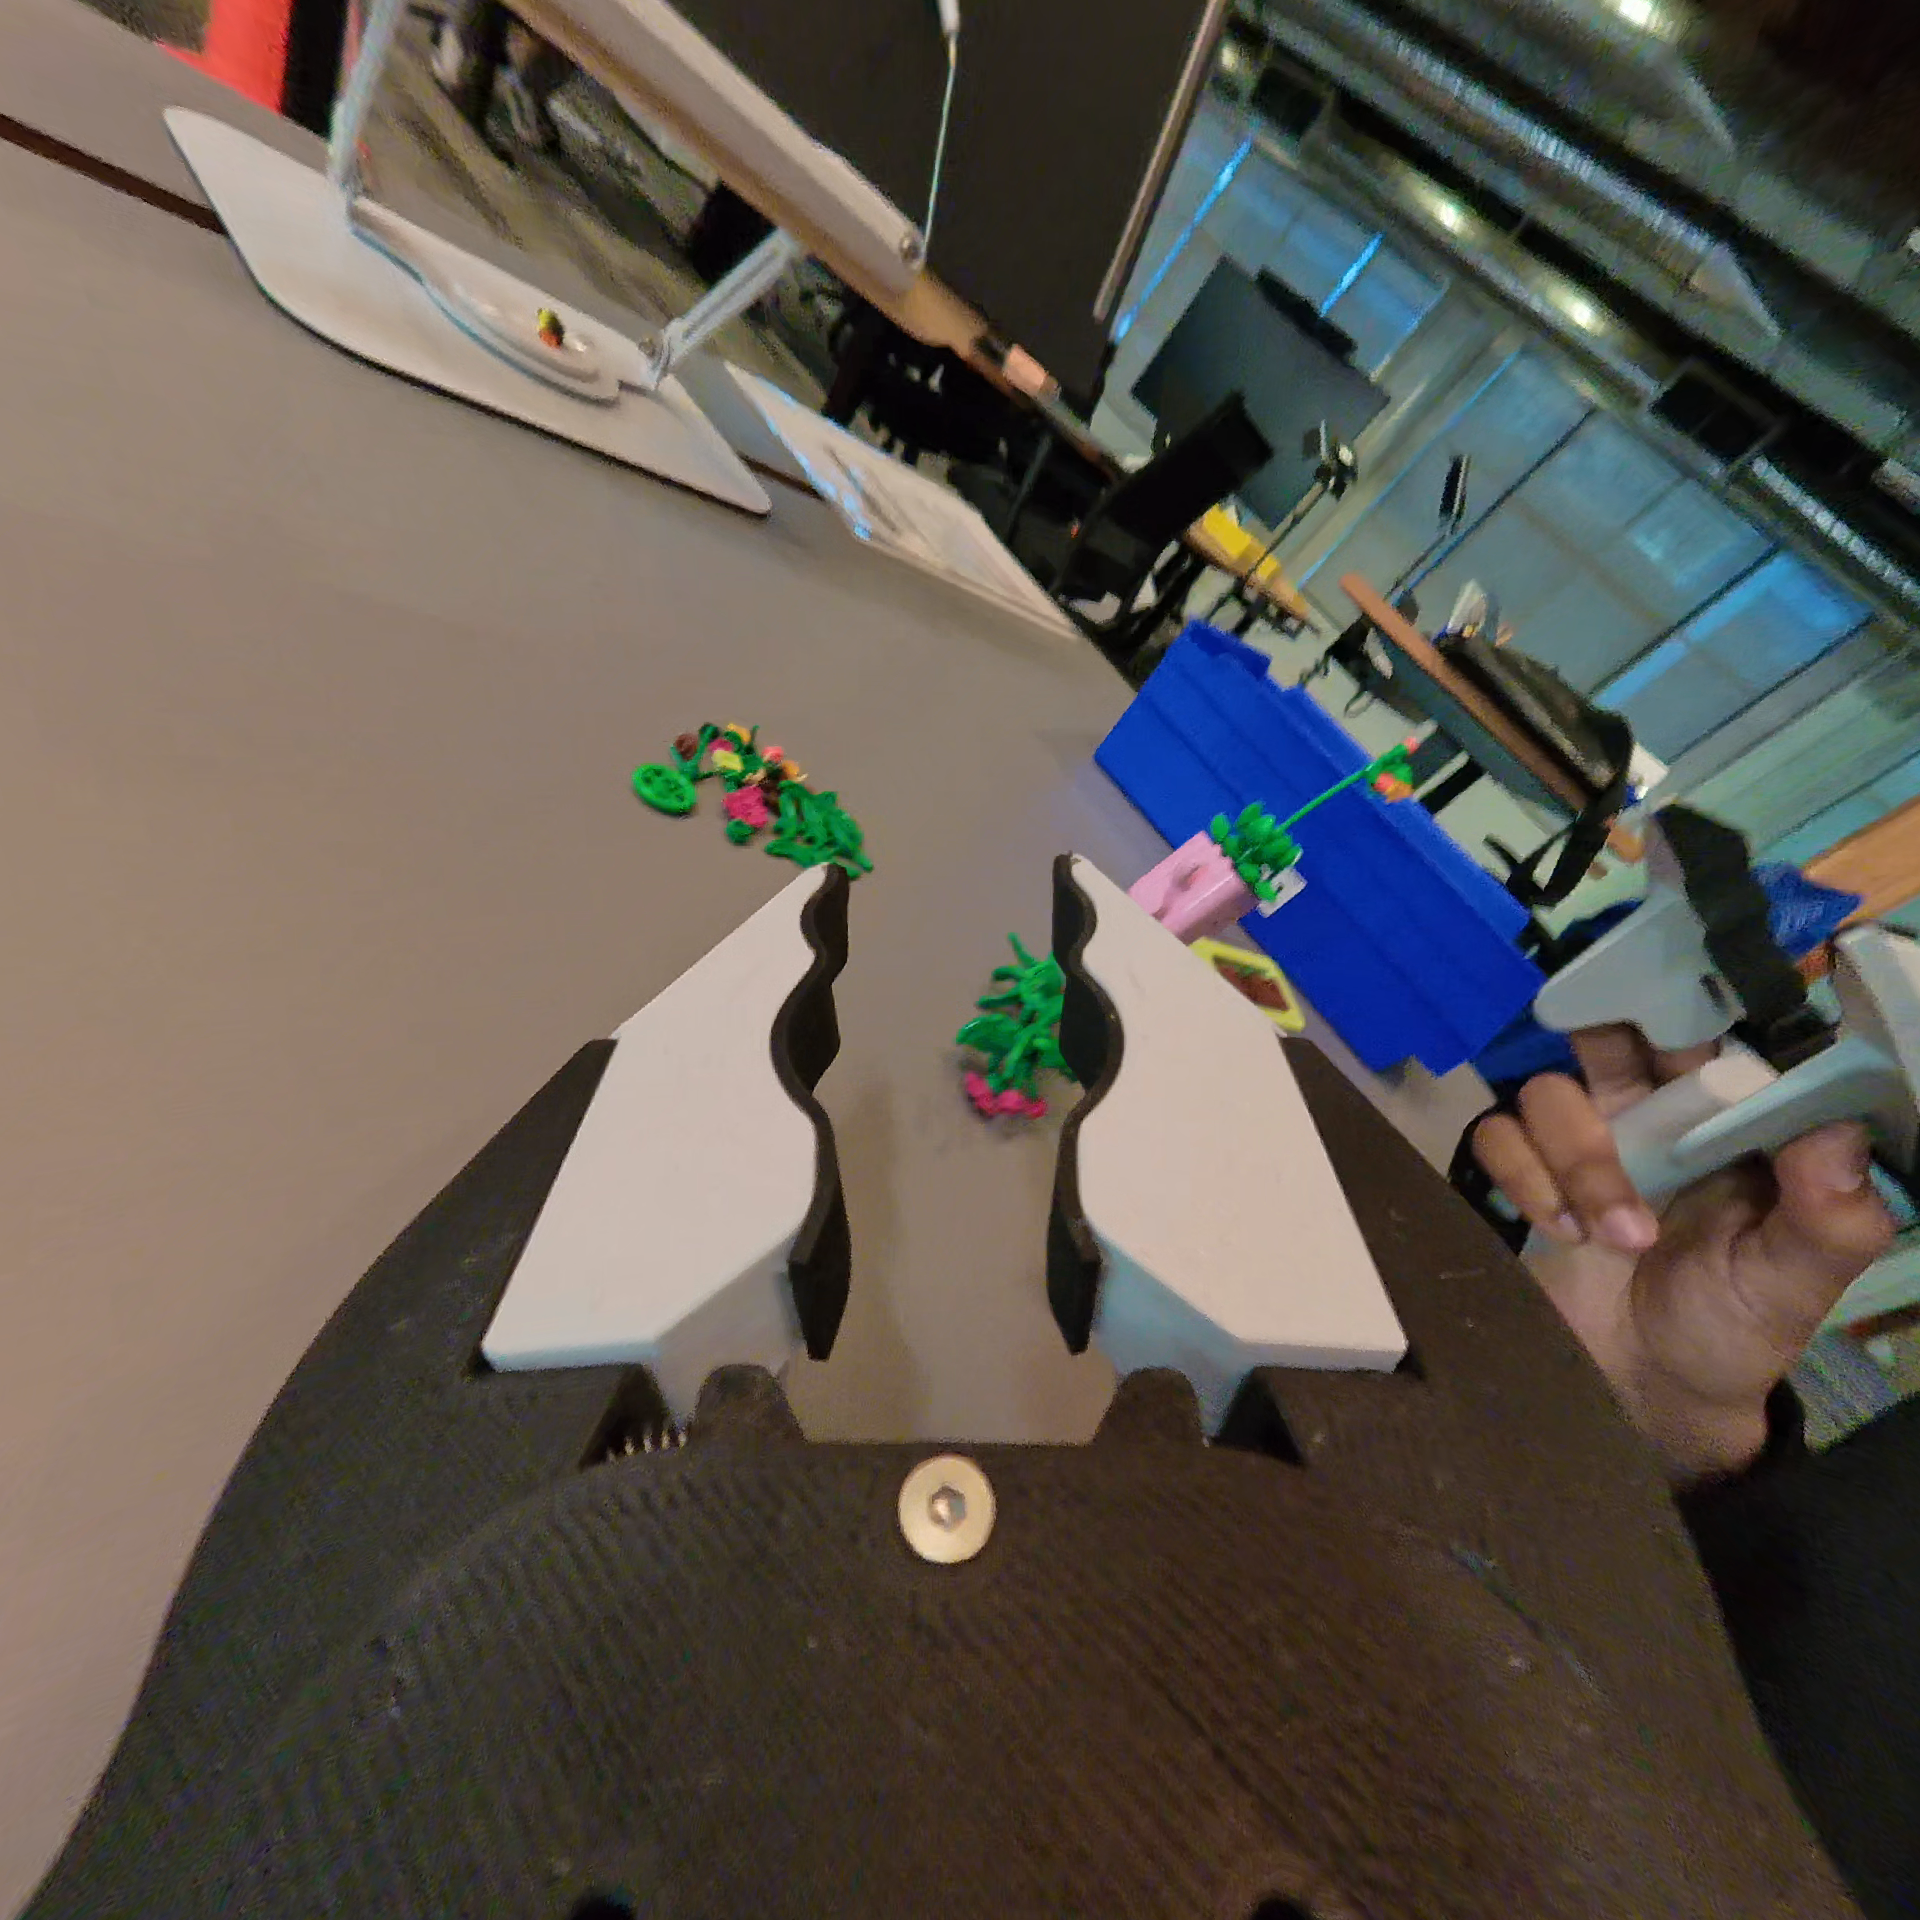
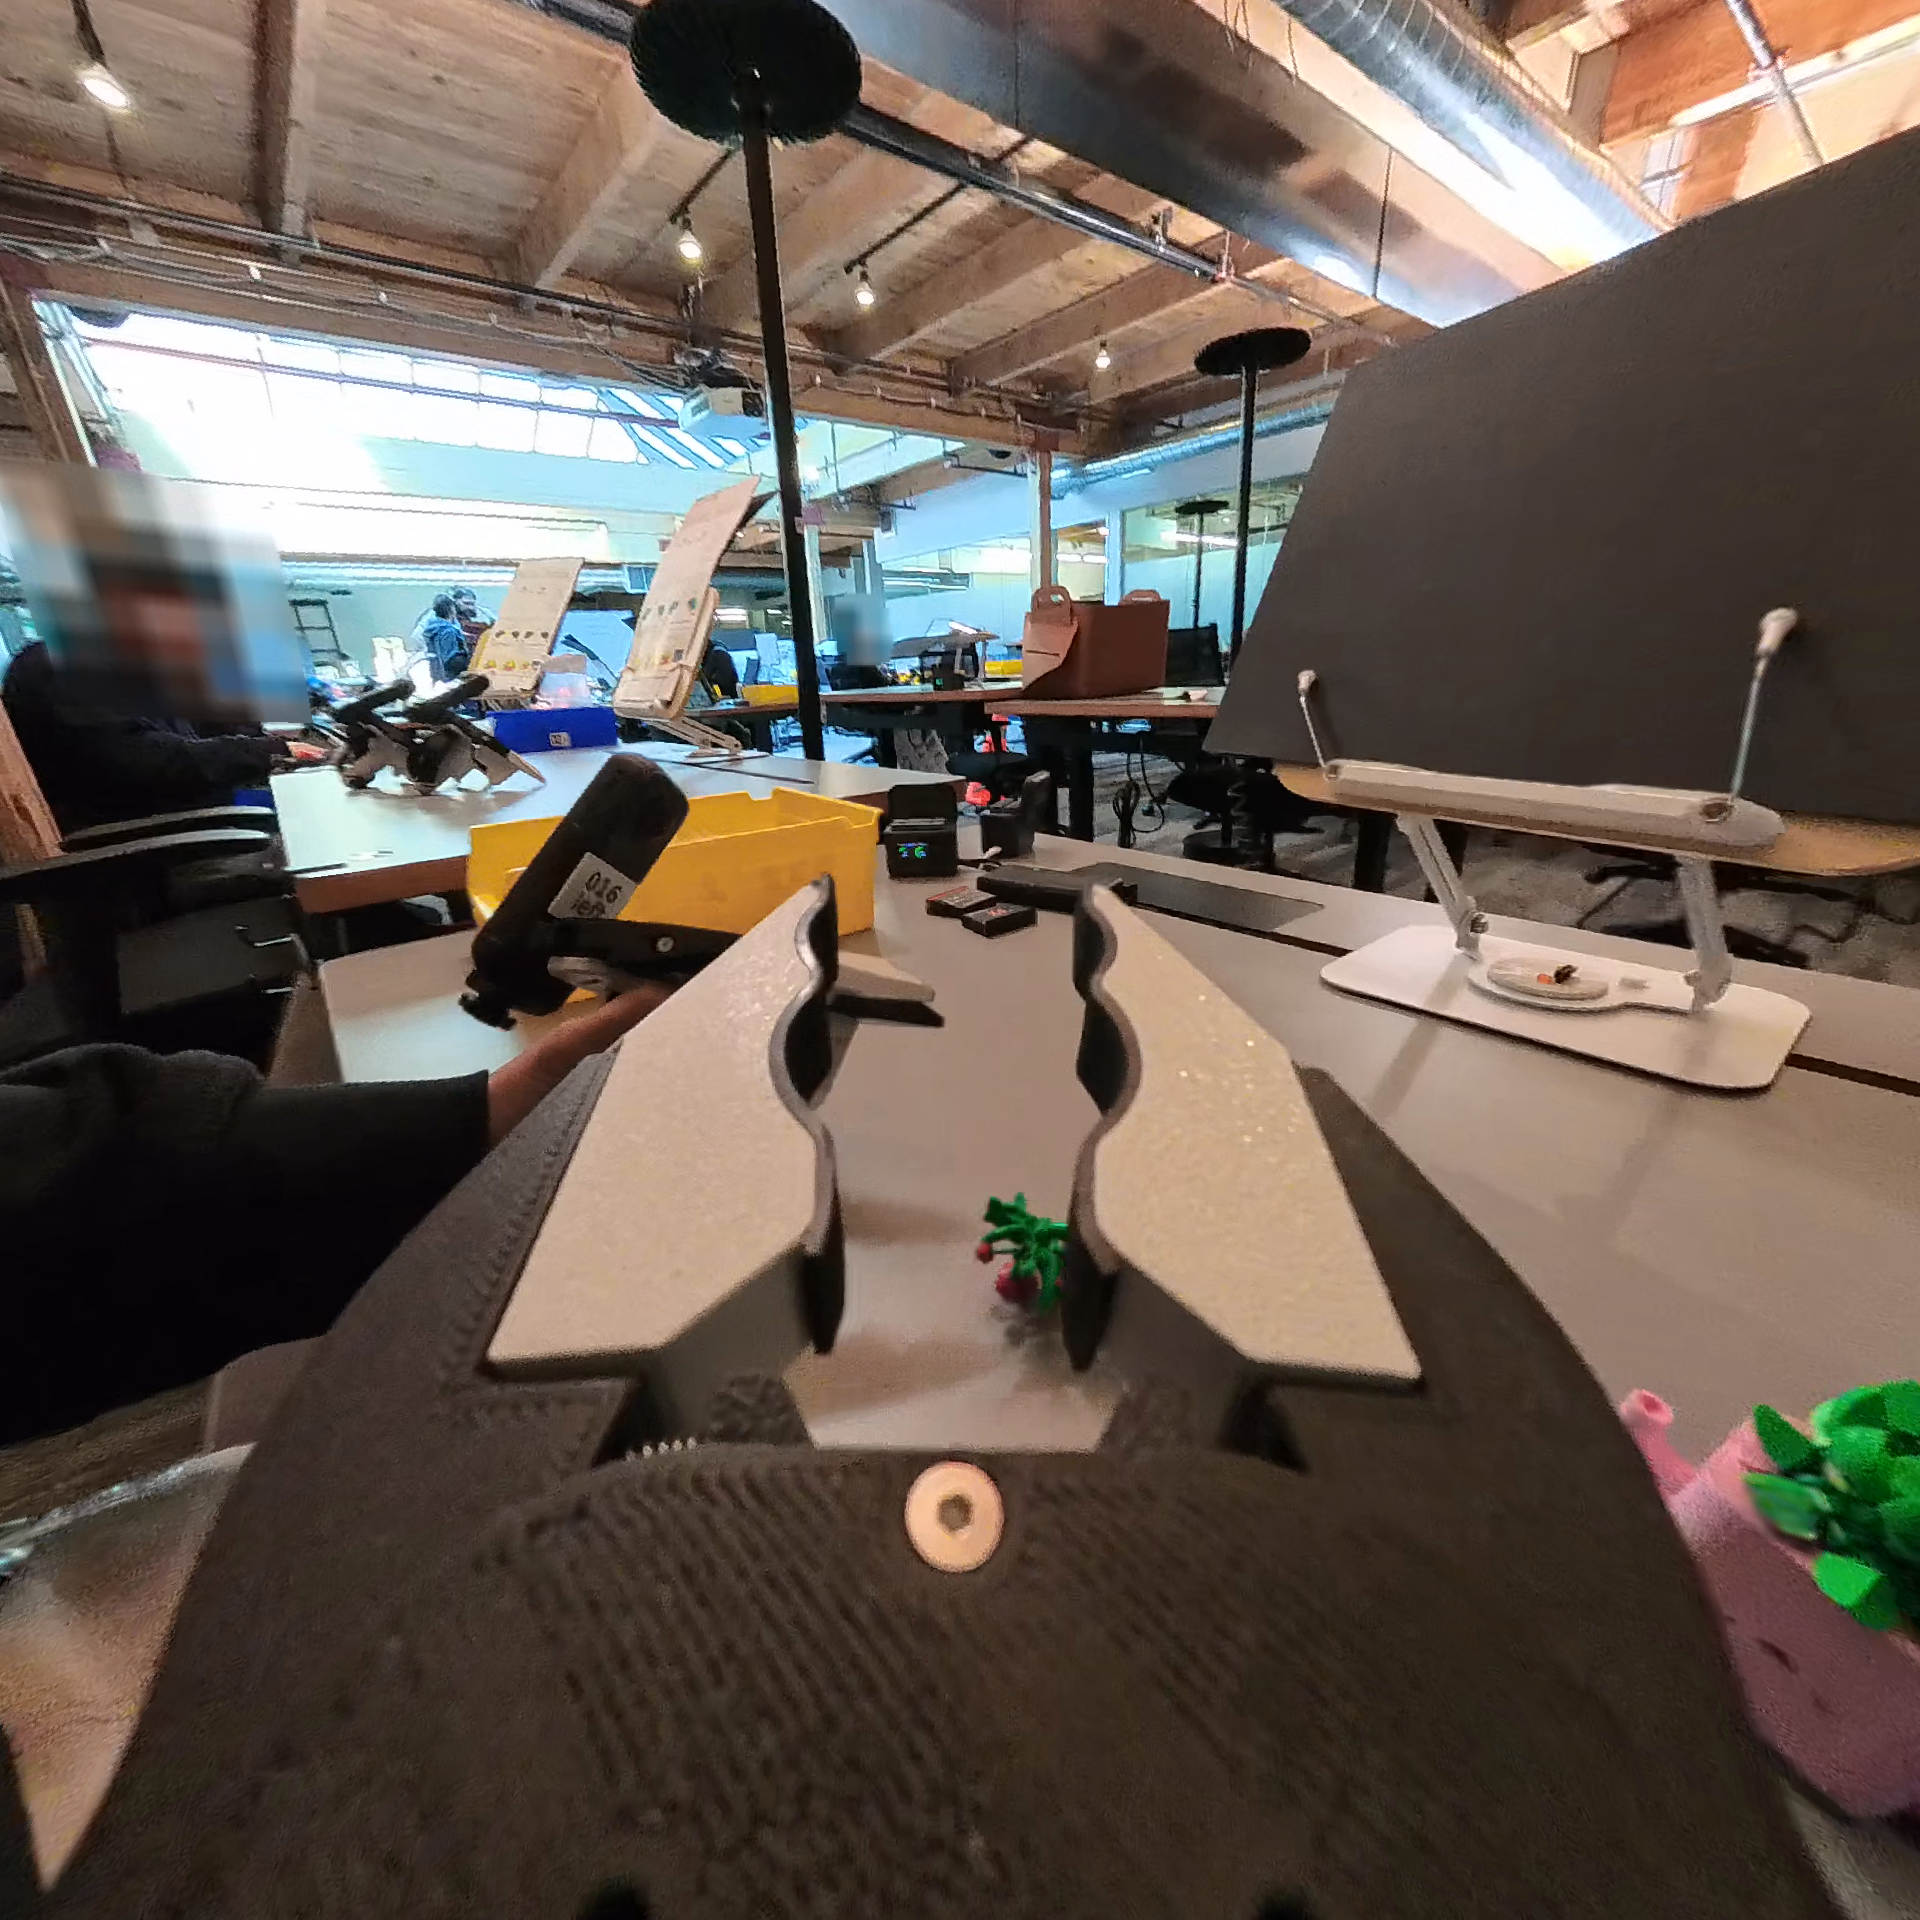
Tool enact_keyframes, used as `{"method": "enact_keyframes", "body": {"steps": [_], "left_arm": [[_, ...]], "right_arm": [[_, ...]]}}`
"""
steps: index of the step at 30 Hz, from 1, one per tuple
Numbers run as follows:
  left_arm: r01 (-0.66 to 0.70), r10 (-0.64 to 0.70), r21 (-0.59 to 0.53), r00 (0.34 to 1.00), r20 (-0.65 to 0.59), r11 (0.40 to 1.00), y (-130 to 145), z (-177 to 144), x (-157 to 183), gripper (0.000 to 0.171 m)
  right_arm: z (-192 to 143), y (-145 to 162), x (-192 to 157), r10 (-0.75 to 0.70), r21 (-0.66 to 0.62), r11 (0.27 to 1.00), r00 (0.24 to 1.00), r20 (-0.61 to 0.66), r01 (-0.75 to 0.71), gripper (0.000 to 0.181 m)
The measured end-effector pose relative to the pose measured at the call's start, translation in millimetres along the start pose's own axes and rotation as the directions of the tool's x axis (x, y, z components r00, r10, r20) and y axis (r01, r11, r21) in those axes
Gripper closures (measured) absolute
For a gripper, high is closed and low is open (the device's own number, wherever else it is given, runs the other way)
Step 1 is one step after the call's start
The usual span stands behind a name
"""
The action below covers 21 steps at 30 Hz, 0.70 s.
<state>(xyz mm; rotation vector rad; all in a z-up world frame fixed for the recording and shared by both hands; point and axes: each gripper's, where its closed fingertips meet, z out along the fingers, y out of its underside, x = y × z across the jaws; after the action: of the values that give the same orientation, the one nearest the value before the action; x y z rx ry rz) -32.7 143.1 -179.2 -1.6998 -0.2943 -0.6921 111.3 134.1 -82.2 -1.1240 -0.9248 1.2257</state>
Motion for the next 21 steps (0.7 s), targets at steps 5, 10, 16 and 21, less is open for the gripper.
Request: {"method": "enact_keyframes", "body": {"steps": [5,10,16,21], "left_arm": [[0.002,-0.005,0.078,0.999,0.047,0.997,7,-6,28,0.117],[-0.116,0.095,0.117,0.981,0.171,0.986,17,-39,70,0.102],[-0.167,0.129,0.152,0.965,0.229,0.974,60,-69,143,0.101],[-0.197,0.151,0.147,0.949,0.275,0.969,110,-77,206,0.101]], "right_arm": [[-17,2,-21,0.029,-0.018,0.999,0.997,0.066,-0.028,0.136],[-45,14,-40,-0.054,-0.099,0.993,0.994,0.096,0.063,0.136],[-109,5,-78,0.06,-0.106,0.994,0.977,0.205,-0.038,0.136],[-169,-15,-93,0.02,-0.087,0.996,0.971,0.238,0.001,0.137]]}}
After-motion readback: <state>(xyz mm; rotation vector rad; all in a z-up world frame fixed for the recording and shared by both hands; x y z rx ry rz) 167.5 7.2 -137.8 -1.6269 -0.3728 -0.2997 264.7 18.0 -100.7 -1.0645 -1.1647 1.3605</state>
